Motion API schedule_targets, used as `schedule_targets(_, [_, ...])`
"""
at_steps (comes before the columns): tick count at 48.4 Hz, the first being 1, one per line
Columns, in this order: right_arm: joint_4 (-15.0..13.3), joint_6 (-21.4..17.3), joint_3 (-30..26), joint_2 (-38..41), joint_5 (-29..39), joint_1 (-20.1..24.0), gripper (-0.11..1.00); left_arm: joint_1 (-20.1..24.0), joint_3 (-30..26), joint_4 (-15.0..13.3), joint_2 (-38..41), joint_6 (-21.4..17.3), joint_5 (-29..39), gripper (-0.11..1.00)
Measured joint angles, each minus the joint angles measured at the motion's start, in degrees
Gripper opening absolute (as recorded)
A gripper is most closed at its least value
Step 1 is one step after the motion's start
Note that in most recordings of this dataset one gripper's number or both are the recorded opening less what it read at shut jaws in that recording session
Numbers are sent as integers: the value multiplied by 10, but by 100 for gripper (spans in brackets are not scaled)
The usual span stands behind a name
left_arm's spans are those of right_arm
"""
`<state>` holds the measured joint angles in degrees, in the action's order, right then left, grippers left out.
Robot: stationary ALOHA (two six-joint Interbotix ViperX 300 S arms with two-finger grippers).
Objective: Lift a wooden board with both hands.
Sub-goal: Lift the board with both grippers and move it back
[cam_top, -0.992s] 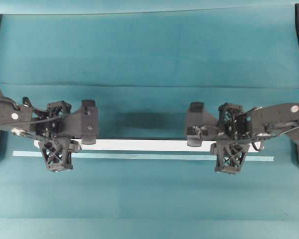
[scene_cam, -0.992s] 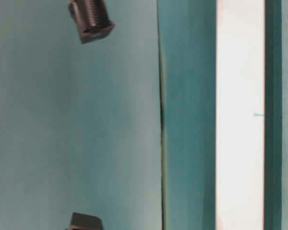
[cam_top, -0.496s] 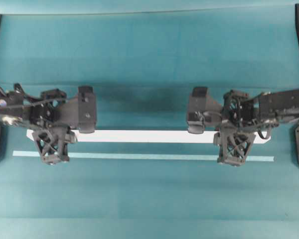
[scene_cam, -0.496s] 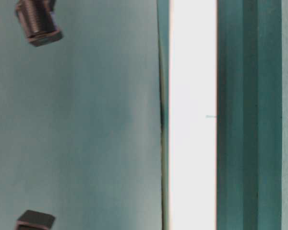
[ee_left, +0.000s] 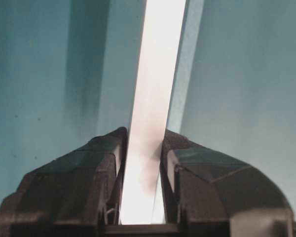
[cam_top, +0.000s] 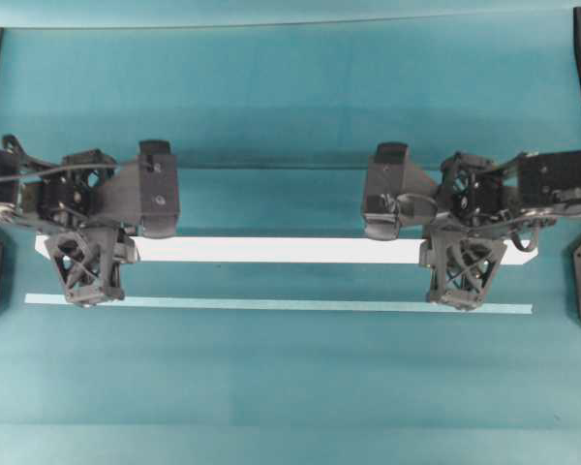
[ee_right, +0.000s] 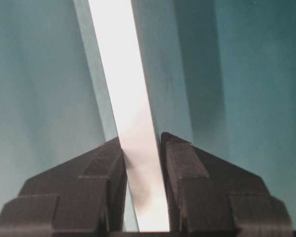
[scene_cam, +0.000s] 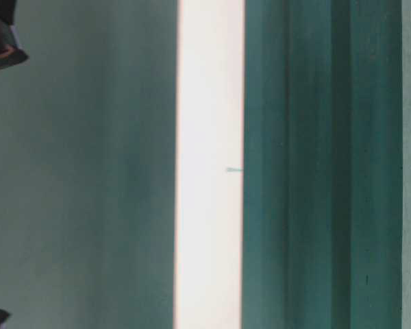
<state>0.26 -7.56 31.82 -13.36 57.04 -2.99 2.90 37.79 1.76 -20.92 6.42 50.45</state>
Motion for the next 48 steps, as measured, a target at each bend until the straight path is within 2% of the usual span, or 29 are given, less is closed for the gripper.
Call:
schedule_targets(31, [0,3,-113,-14,146,-10,21,6,-88,1,-33,-2,110,18])
schedule_targets(48, [0,3,-165,-17,187,-11,21,7,-141,1,-39,-3,171,18])
